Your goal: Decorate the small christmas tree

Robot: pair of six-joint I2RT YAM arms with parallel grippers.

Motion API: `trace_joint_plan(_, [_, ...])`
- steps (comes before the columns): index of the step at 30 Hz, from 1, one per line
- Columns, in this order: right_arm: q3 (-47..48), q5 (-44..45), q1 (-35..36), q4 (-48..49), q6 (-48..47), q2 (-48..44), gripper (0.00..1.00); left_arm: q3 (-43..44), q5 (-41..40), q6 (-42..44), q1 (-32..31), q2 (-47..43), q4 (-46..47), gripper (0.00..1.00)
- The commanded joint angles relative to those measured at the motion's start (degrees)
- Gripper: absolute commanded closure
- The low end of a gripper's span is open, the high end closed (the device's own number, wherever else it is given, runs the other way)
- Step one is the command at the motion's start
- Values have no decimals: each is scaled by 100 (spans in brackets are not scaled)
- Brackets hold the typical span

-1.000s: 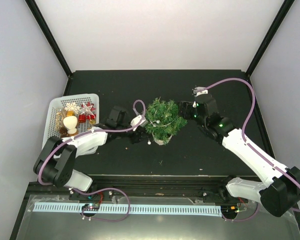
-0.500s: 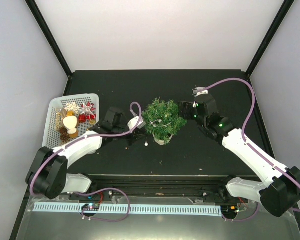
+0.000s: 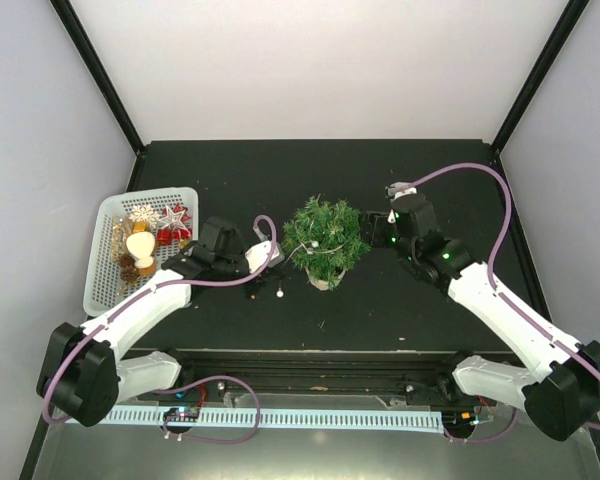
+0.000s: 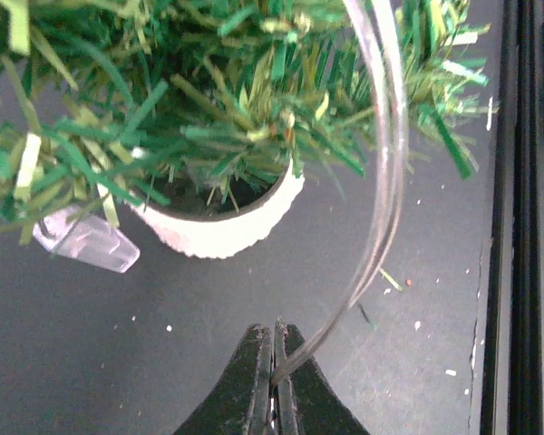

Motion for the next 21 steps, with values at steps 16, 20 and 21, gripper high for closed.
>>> trace_joint_plan(16, [-674, -139, 84, -30, 336, 40, 32, 616, -787, 875, 334, -600, -1279, 98])
trace_joint_plan(20, [-295, 32, 72, -77, 299, 492, 34, 628, -767, 946, 333, -674, -1436, 97])
trace_joint_plan(21, [-230, 49, 71, -63, 282, 573, 34, 624, -798, 979, 335, -698, -1464, 95])
